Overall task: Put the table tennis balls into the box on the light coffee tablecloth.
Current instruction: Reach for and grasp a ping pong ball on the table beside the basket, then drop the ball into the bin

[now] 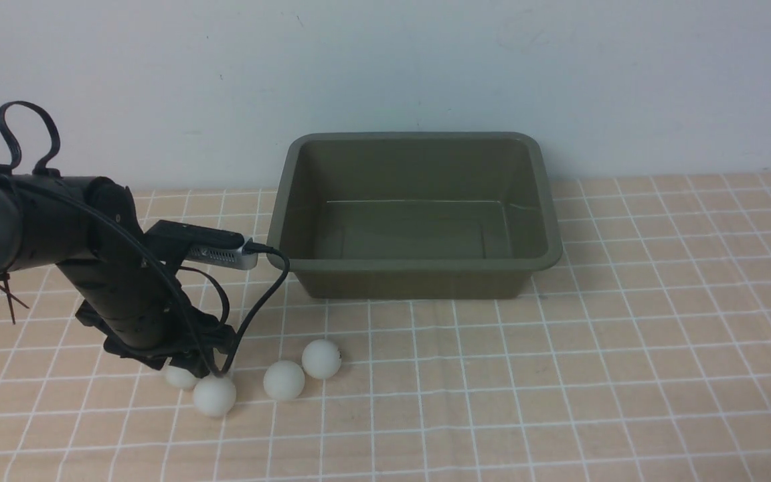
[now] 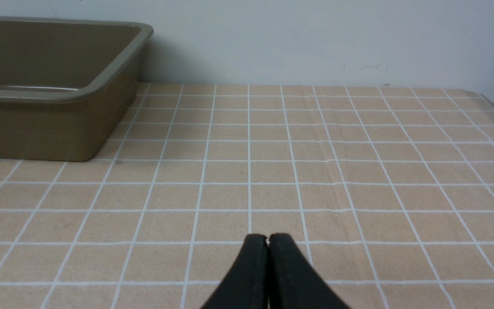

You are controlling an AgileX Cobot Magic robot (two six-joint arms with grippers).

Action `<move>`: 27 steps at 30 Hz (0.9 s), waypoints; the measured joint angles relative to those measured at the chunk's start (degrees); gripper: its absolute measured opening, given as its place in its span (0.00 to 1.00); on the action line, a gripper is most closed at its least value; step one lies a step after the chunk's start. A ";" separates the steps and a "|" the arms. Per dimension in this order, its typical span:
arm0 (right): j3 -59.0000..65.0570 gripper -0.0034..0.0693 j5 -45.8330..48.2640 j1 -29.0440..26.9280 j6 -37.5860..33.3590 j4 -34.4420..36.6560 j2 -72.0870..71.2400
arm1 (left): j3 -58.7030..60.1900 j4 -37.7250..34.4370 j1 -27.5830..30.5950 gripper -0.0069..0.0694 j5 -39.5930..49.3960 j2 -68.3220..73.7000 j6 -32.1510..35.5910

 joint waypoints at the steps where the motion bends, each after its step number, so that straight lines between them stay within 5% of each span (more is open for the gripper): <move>1: 0.00 0.03 0.00 0.00 0.00 0.00 0.00 | 0.00 0.00 0.00 0.56 0.00 0.42 0.00; 14: 0.00 0.03 0.00 0.00 0.00 0.00 0.00 | -2.20 0.44 0.00 0.52 0.93 1.26 0.00; 27: 0.00 0.03 0.00 0.00 0.00 0.00 0.00 | -33.31 -6.11 -0.42 0.52 18.77 1.62 1.32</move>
